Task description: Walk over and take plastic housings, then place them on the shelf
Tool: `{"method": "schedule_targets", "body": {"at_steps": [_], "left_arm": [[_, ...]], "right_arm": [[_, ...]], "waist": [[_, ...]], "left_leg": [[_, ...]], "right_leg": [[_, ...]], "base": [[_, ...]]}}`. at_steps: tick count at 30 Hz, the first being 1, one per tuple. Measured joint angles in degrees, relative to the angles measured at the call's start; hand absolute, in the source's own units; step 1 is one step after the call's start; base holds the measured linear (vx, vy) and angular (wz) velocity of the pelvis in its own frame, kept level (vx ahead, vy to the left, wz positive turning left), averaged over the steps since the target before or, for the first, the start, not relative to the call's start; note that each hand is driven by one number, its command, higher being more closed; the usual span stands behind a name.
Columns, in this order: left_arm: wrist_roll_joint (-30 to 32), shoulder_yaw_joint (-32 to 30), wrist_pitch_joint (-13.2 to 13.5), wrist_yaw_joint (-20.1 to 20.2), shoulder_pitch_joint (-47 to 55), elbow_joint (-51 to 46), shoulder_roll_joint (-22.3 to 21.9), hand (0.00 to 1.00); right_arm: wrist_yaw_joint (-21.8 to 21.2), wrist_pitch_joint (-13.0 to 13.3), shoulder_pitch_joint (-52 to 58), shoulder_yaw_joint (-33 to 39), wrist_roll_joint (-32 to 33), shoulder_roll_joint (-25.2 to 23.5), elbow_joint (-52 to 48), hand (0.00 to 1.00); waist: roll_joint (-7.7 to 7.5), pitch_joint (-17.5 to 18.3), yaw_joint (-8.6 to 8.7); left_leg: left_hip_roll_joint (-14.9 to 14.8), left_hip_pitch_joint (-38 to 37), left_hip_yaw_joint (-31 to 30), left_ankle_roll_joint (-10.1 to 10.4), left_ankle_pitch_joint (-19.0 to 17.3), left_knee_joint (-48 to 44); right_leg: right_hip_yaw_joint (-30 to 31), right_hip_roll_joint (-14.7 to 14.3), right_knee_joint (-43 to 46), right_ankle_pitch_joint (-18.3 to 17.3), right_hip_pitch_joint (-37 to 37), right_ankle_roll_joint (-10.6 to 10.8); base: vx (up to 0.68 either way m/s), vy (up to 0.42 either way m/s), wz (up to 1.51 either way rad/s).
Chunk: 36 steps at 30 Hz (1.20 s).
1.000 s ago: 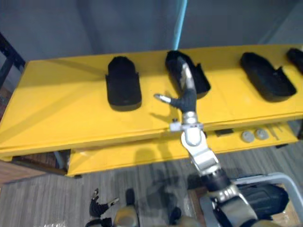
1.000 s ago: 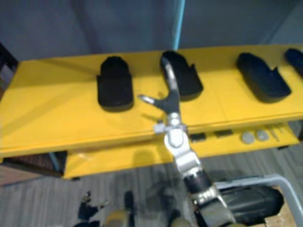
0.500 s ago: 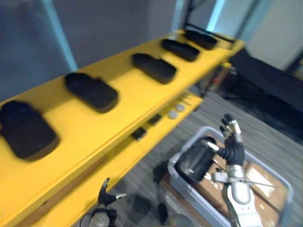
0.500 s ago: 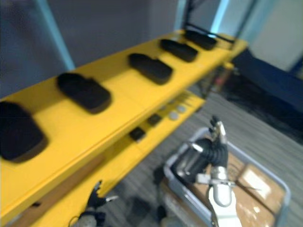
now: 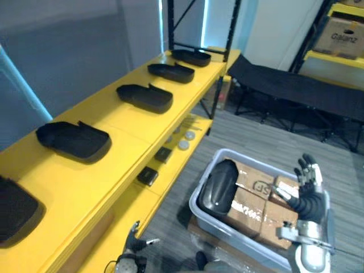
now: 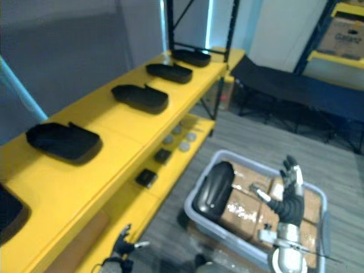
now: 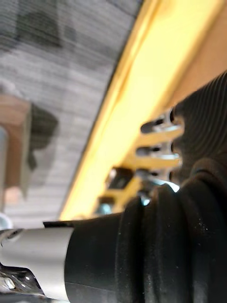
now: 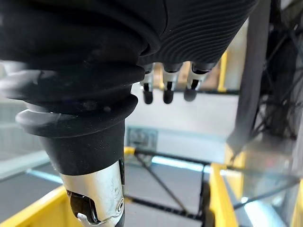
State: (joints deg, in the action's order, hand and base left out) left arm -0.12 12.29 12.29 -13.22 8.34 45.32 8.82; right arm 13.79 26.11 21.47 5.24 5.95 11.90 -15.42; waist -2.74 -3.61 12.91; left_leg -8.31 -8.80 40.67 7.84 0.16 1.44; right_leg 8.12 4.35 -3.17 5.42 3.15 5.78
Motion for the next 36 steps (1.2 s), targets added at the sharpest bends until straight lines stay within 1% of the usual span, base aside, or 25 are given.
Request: {"method": "schedule_targets", "body": {"at_steps": [1,2,3,5,8,14,16,18,20,21,22,23,24,25,26,27,28,29,30,31,32,33,34,35,36], "left_arm": [[0.0,0.0,0.1,0.0,0.0,-0.3,0.0,0.0],[-0.1,0.0,0.2,0.0,-0.6,-0.9,-0.4,0.0],[-0.1,0.1,0.4,0.0,-1.1,-1.0,-0.9,0.0],[-0.1,-0.3,1.3,-0.1,-1.7,-1.0,-0.9,0.0],[-1.8,-1.2,2.5,-0.6,-0.7,-0.5,-0.8,0.0],[-2.4,-2.4,5.5,-1.3,0.0,0.7,-0.9,0.0],[-2.0,-2.1,6.7,-0.6,-1.3,-1.0,-1.3,0.0],[-1.0,-1.8,6.6,0.2,-2.4,-2.7,-2.2,0.0],[-1.2,-1.9,6.3,0.8,-3.9,-4.2,-2.4,0.0],[-1.7,-2.1,5.9,1.4,-5.0,-4.3,-1.4,0.0],[-1.7,-2.1,5.7,1.5,-5.0,-4.4,-0.8,0.0],[-1.5,-2.3,4.8,1.6,-4.5,-5.0,0.1,0.0],[-1.5,-2.6,3.4,1.7,-3.8,-5.8,0.5,0.0],[-1.7,-2.7,2.2,1.7,-3.4,-6.1,0.2,0.0],[-1.7,-2.7,2.2,1.7,-3.3,-6.1,0.2,0.0],[-1.7,-3.1,0.8,1.5,-2.4,-5.3,1.6,0.0],[-1.7,-3.1,0.6,1.5,-2.0,-5.0,1.9,0.0],[-2.4,-3.2,0.0,1.3,-1.1,-4.4,2.5,0.0],[-2.8,-3.3,-0.3,1.1,-0.6,-3.6,3.2,0.0],[-3.1,-3.3,-0.5,1.1,-0.1,-3.4,3.7,0.0],[-3.5,-5.1,-0.4,1.2,1.4,-3.4,4.4,0.0],[-3.8,-5.8,-0.4,1.2,2.1,-3.4,4.3,0.0],[-4.3,-8.5,-0.3,1.2,3.1,-2.7,3.6,0.0],[-4.6,-9.3,-0.2,1.4,3.7,-1.9,2.7,0.0],[-4.6,-10.0,-0.2,2.0,5.9,-1.0,1.5,0.0]], "right_arm": [[0.1,0.7,-2.5,0.0,-0.1,0.4,1.0,0.0],[0.9,2.2,-8.4,-0.2,-0.3,2.7,3.0,0.0],[2.3,3.7,-14.6,-0.5,-1.2,5.7,5.4,0.0],[4.0,4.2,-23.0,-2.1,-1.5,8.4,9.2,0.0],[5.5,3.7,-27.0,-5.4,-2.3,8.2,10.7,0.0],[6.3,0.6,-25.0,-6.8,-2.2,5.4,10.7,0.0],[7.1,0.1,-21.7,-6.5,-2.2,3.2,11.1,0.0],[7.6,0.0,-18.8,-6.3,-2.2,1.6,11.1,0.0],[7.6,-0.1,-16.4,-6.0,-3.7,-0.4,10.9,0.0],[7.3,-0.1,-14.8,-5.9,-4.6,-2.6,10.9,0.0],[7.2,-0.1,-14.2,-6.0,-4.5,-3.4,10.6,0.0],[6.6,-0.1,-12.8,-6.0,-4.5,-4.1,9.6,0.0],[6.1,0.0,-11.5,-5.9,-4.5,-4.1,8.2,0.0],[6.1,0.1,-11.0,-6.1,-4.5,-4.1,7.5,0.0],[6.1,0.1,-11.0,-6.1,-4.5,-4.1,7.5,0.0],[6.1,0.2,-10.8,-7.0,-4.4,-4.7,7.5,0.0],[6.1,0.2,-10.7,-7.2,-4.4,-5.3,7.5,0.0],[6.1,0.3,-10.5,-8.5,-4.4,-6.3,7.5,0.0],[6.1,0.2,-10.4,-9.4,-4.5,-6.7,7.5,0.0],[6.1,0.1,-10.4,-10.1,-4.5,-6.9,7.5,0.0],[6.2,-0.1,-10.3,-12.1,-4.5,-7.2,7.7,0.0],[6.2,-0.2,-10.2,-12.8,-4.6,-7.3,7.8,0.0],[6.2,-0.5,-11.1,-13.7,-4.6,-7.2,9.0,0.0],[6.3,-1.2,-11.4,-13.8,-4.6,-7.0,9.7,0.0],[6.4,-2.4,-11.6,-14.0,-4.6,-7.0,10.5,0.0]], "waist": [[-0.12,-0.4,-0.51],[0.37,-2.1,-1.66],[1.67,-4.4,-2.73],[3.1,-6.6,-4.16],[2.86,-7.4,-6.27],[2.68,-7.2,-6.66],[3.87,-7.8,-6.89],[5.0,-8.7,-6.83],[4.76,-10.0,-6.46],[3.4,-11.0,-6.38],[2.39,-11.3,-6.36],[1.65,-11.4,-6.72],[1.56,-11.4,-6.78],[2.53,-11.4,-7.1],[2.53,-11.4,-7.11],[2.75,-11.3,-7.58],[2.88,-11.3,-7.58],[1.81,-10.5,-8.04],[1.1,-10.0,-8.87],[0.59,-9.7,-9.27],[-0.95,-8.6,-10.22],[-1.48,-8.3,-10.72],[-1.65,-7.7,-12.15],[-0.74,-7.5,-13.06],[0.46,-6.6,-13.74]], "left_leg": [[-0.5,1.4,-4.3,-0.2,-1.3,-2.6],[-1.2,4.5,-13.1,-1.3,-5.0,-8.3],[-1.7,7.4,-19.0,-1.7,-9.0,-13.4],[-1.4,10.4,-23.8,-1.4,-13.4,-18.0],[0.0,10.8,-24.0,-1.8,-16.5,-20.0],[0.8,11.1,-25.3,-2.6,-17.3,-21.4],[-0.2,12.6,-30.5,-2.9,-20.1,-27.4],[-0.9,12.1,-32.3,-3.0,-22.2,-31.0],[0.0,9.3,-31.9,-3.7,-23.4,-30.7],[1.5,7.3,-29.5,-4.7,-24.0,-29.9],[2.3,6.7,-28.1,-4.9,-23.8,-29.6],[2.9,7.0,-26.3,-6.1,-23.7,-29.5],[2.7,7.6,-24.0,-7.4,-23.0,-29.0],[0.8,8.7,-22.3,-7.8,-22.2,-28.4],[0.7,8.7,-22.3,-7.8,-22.1,-28.4],[-1.1,8.9,-21.1,-7.6,-19.5,-25.6],[-1.5,8.9,-21.2,-7.4,-18.5,-24.4],[-2.5,9.1,-21.4,-6.8,-16.2,-22.2],[-3.0,9.9,-21.3,-6.3,-15.2,-21.4],[-3.3,10.7,-21.3,-6.1,-14.6,-21.3],[-3.5,13.2,-20.9,-5.3,-13.3,-21.2],[-3.7,14.1,-20.3,-4.9,-13.0,-21.3],[-4.7,15.3,-18.4,-4.0,-12.2,-21.8],[-5.4,15.2,-17.4,-4.0,-11.4,-20.6],[-6.4,13.9,-14.6,-4.0,-8.9,-17.3]], "right_leg": [[0.7,0.2,0.0,0.2,0.8,0.2],[2.6,0.1,0.2,1.2,1.8,0.4],[4.2,-0.3,0.3,2.3,3.1,0.7],[6.5,-0.6,0.2,3.5,5.0,1.2],[7.4,0.6,-1.0,4.5,5.1,0.5],[6.5,1.2,-0.7,4.3,4.8,1.0],[6.3,-0.5,3.3,2.8,5.0,2.7],[6.2,-1.7,7.2,2.3,5.0,2.4],[7.1,-1.8,9.7,2.2,4.7,2.3],[7.2,-0.4,11.0,2.3,5.0,2.4],[6.0,0.5,11.0,2.8,5.2,2.5],[2.6,2.2,9.1,3.3,5.3,1.0],[-3.9,3.9,7.3,0.2,6.0,-4.6],[-8.5,4.1,8.4,-1.8,7.8,-6.5],[-8.6,4.1,8.5,-1.8,7.8,-6.5],[-10.0,4.0,18.1,-2.1,9.2,-6.4],[-10.0,4.3,22.0,-2.7,9.0,-6.7],[-10.0,5.2,29.8,-4.8,7.9,-6.4],[-10.3,6.0,32.0,-4.9,6.6,-6.6],[-11.2,7.0,32.8,-4.9,5.5,-6.7],[-13.5,10.3,33.6,-4.5,3.2,-6.7],[-14.5,11.7,33.0,-3.5,2.4,-6.8],[-16.7,11.0,28.7,-3.2,2.6,-5.6],[-18.1,10.2,26.5,-2.8,2.8,-6.0],[-18.7,9.2,20.8,-1.9,1.8,-5.7]], "base": [[-0.09,0.0,-0.44],[-0.13,0.059,-0.69],[-0.15,0.097,-0.72],[-0.16,0.155,-0.63],[-0.12,0.153,-0.39],[0.02,0.08,0.02],[0.03,0.079,-0.06],[-0.01,0.148,-0.24],[-0.1,0.196,-0.54],[-0.16,0.158,-0.66],[-0.21,0.151,-0.85],[-0.22,0.093,-0.82],[-0.28,0.094,-0.94],[-0.27,0.09,-0.65],[-0.19,0.056,-0.6],[-0.1,0.015,-0.27],[-0.04,-0.042,-0.27],[-0.01,-0.105,-0.05],[-0.01,-0.14,-0.08],[-0.04,-0.26,-0.18],[-0.03,-0.2,-0.22],[-0.06,-0.326,-0.63],[-0.05,-0.198,-0.83],[-0.06,-0.265,-1.19],[-0.02,-0.182,-1.13]]}}
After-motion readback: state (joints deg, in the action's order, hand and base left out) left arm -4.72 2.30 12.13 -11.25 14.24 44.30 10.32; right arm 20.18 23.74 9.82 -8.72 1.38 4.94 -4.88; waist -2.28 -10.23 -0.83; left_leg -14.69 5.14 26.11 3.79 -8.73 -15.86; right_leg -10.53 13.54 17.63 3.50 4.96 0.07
